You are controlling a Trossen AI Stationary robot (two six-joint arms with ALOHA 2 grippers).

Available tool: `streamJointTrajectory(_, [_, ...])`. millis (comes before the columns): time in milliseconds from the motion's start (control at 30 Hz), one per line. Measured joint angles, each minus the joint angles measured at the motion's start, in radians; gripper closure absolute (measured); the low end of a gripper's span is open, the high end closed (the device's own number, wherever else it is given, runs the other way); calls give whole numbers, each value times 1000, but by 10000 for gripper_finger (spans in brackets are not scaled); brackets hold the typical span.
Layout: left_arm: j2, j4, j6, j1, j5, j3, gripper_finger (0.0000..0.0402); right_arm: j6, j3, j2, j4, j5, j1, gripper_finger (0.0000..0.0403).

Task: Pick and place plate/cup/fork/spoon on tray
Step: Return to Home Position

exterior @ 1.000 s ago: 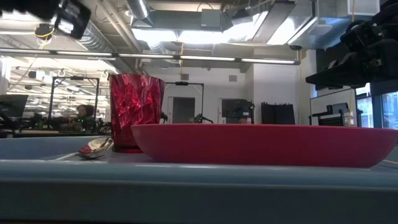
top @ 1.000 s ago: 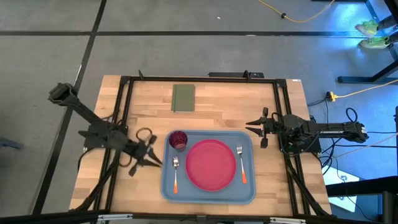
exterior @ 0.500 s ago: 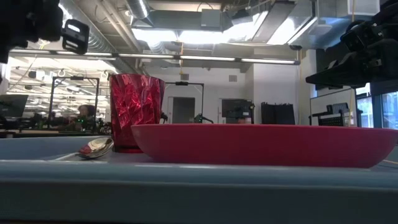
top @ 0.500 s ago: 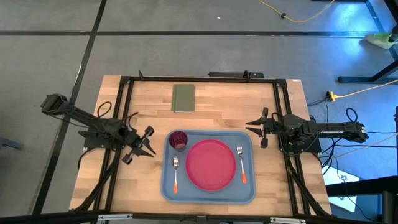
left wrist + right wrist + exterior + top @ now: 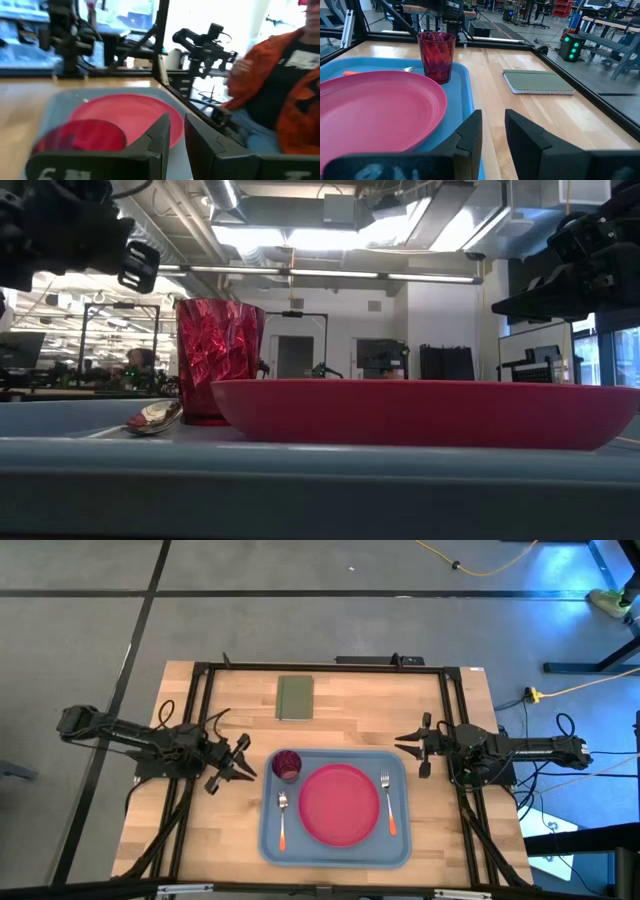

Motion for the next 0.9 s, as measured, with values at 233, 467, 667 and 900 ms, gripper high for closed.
streamJointTrajectory(233, [-38, -25, -64, 10, 56, 0, 351, 0, 0, 0, 0, 0, 0, 313])
streamJointTrajectory(467, [-112, -114, -62, 10, 53, 0, 351, 0, 0, 0, 0, 0, 0, 313])
streamJointTrajectory(667, [-196, -209, -37, 10, 57, 0, 351, 0, 0, 0, 0, 0, 0, 313])
streamJointTrajectory(900, [-303, -311, -10, 10, 56, 1, 351, 0, 0, 0, 0, 0, 0, 313])
